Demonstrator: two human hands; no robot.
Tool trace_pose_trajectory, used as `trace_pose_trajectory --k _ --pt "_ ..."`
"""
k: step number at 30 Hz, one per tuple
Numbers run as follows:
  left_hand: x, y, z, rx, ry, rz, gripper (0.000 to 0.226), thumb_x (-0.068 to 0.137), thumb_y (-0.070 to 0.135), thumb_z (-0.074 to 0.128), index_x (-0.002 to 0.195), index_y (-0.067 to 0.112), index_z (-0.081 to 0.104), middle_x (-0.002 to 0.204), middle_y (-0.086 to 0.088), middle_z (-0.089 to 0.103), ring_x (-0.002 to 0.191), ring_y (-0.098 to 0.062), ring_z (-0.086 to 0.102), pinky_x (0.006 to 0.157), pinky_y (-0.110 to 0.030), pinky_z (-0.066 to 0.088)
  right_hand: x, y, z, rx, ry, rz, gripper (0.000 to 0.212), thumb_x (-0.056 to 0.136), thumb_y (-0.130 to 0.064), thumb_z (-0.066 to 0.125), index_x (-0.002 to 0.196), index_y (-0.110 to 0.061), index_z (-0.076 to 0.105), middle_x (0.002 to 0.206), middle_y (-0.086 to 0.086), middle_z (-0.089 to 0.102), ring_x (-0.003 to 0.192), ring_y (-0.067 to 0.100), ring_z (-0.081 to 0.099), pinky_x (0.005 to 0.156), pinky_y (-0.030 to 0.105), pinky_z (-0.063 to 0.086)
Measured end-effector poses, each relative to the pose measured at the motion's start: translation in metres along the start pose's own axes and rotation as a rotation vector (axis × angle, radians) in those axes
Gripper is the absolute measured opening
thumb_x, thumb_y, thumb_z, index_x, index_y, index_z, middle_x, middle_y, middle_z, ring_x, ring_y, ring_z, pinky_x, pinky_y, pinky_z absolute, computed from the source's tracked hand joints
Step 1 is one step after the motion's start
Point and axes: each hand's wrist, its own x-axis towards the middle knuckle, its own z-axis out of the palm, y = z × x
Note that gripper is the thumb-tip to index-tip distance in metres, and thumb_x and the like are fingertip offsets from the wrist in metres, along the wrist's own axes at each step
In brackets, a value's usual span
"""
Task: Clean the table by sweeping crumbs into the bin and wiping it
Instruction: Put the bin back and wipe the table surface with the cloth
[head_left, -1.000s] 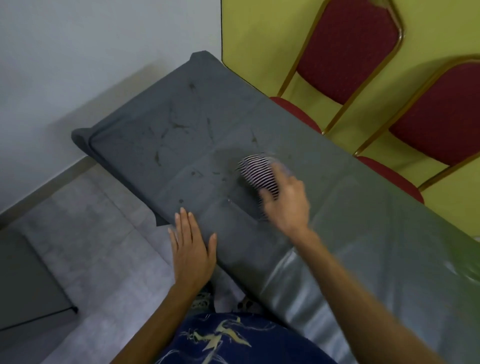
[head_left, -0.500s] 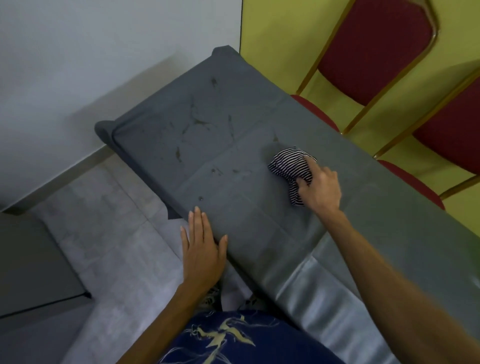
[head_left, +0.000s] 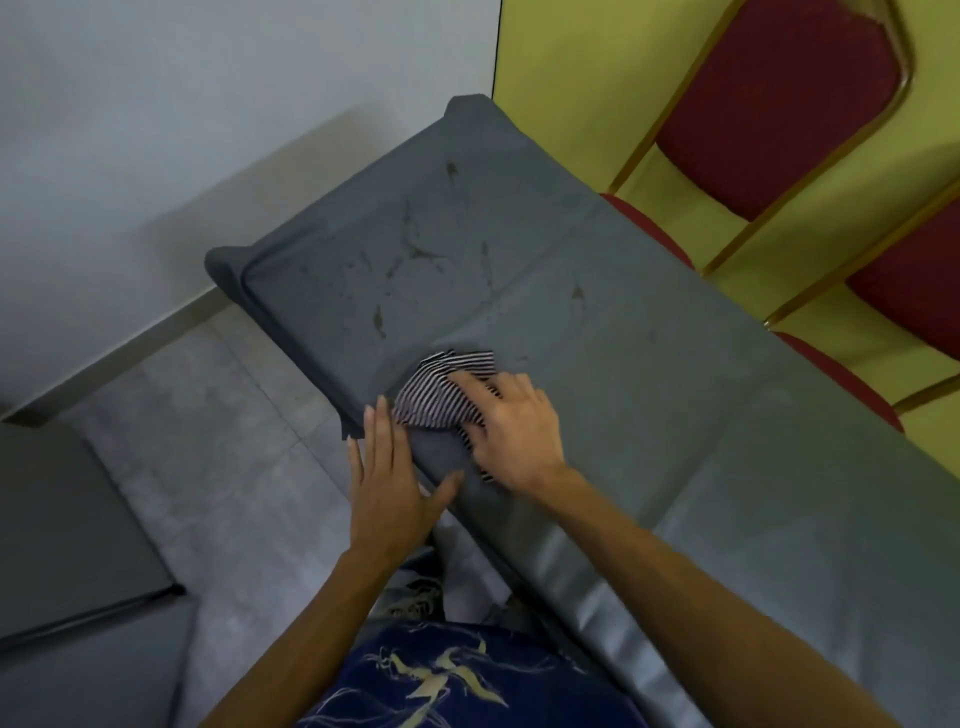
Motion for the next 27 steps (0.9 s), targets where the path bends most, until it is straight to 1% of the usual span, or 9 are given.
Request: trace_pose_trajectory --k 3,8,10,12,14,16,18,22,27 --pt "-0.001 0.001 -0.003 0.023 -0.007 0.001 0.109 0.084 0.081 0.031 0.156 0.005 0.003 0.165 -0.010 -0.005 0.153 -0.024 -0.007 0.122 -0.047 -0.002 0.022 0.054 -0.017 -0.086 0.064 0.140 0.067 0.075 -0.030 0.069 0.140 -0.030 0.050 0.104 0.013 0.060 0.098 0.038 0.055 0.078 0.046 0.052" --pt "0.004 -0.007 -0.012 0.014 -0.033 0.010 0.110 0.083 0.082 0.034 0.156 0.005 0.004 0.165 -0.008 -0.006 0.152 -0.022 -0.009 0.122 -0.048 -0.004 0.059 0.102 -0.048 -0.014 0.085 0.505 0.066 0.081 -0.030 0.072 0.142 -0.026 0.048 0.122 0.018 0.062 0.113 0.040 0.052 0.087 0.050 0.050" --pt "0.013 -0.013 -0.015 -0.020 -0.006 -0.017 0.112 0.081 0.082 0.036 0.156 0.005 0.003 0.165 -0.009 -0.007 0.152 -0.023 -0.010 0.122 -0.048 -0.004 0.061 0.077 -0.046 0.046 0.158 0.477 0.066 0.080 -0.030 0.073 0.142 -0.023 0.050 0.126 0.016 0.062 0.114 0.039 0.053 0.090 0.047 0.049" --pt "0.025 -0.017 -0.019 -0.038 0.010 -0.045 0.116 0.078 0.083 0.037 0.156 0.004 0.003 0.165 -0.010 -0.008 0.152 -0.024 -0.010 0.121 -0.045 -0.009 0.054 0.033 -0.031 0.104 0.195 0.328 0.066 0.080 -0.031 0.072 0.141 -0.021 0.050 0.130 0.013 0.061 0.114 0.037 0.054 0.094 0.044 0.048" --pt "0.032 -0.023 -0.021 -0.057 -0.005 -0.032 0.116 0.075 0.081 0.041 0.155 0.002 0.010 0.165 -0.014 0.001 0.153 -0.029 -0.002 0.122 -0.044 -0.011 0.041 -0.019 -0.004 0.142 0.126 0.163 0.066 0.081 -0.034 0.070 0.142 -0.024 0.048 0.127 0.012 0.061 0.110 0.034 0.054 0.093 0.043 0.050" --pt "0.033 -0.029 -0.019 -0.069 -0.029 0.000 0.103 0.072 0.070 0.047 0.149 0.003 0.028 0.157 -0.020 0.029 0.147 -0.039 0.022 0.122 -0.057 0.007 0.031 -0.057 0.019 0.104 0.001 0.004 0.063 0.081 -0.035 0.065 0.141 -0.027 0.049 0.119 0.012 0.060 0.106 0.034 0.054 0.085 0.046 0.052" --pt "0.032 -0.032 -0.018 -0.061 -0.027 0.020 0.097 0.071 0.066 0.049 0.146 0.007 0.033 0.151 -0.018 0.040 0.143 -0.038 0.031 0.118 -0.059 0.018 0.030 -0.064 0.029 0.043 -0.057 -0.064 0.061 0.080 -0.034 0.063 0.139 -0.028 0.049 0.116 0.012 0.058 0.104 0.034 0.055 0.080 0.047 0.053" --pt "0.033 -0.028 -0.019 -0.089 0.007 0.007 0.116 0.077 0.082 0.045 0.156 0.005 0.008 0.165 -0.012 0.002 0.153 -0.027 -0.001 0.123 -0.046 0.001 0.047 -0.013 0.014 -0.033 -0.025 -0.020 0.066 0.077 -0.035 0.067 0.140 -0.031 0.049 0.106 0.009 0.057 0.095 0.033 0.055 0.074 0.044 0.052" --pt "0.035 -0.037 -0.027 0.003 -0.020 0.080 0.110 0.084 0.079 0.040 0.155 0.000 0.009 0.165 -0.013 0.000 0.153 -0.027 -0.003 0.122 -0.053 0.006 0.085 0.062 -0.018 -0.104 0.041 0.382 0.068 0.081 -0.034 0.070 0.144 -0.032 0.044 0.111 0.018 0.059 0.104 0.040 0.053 0.082 0.048 0.051"
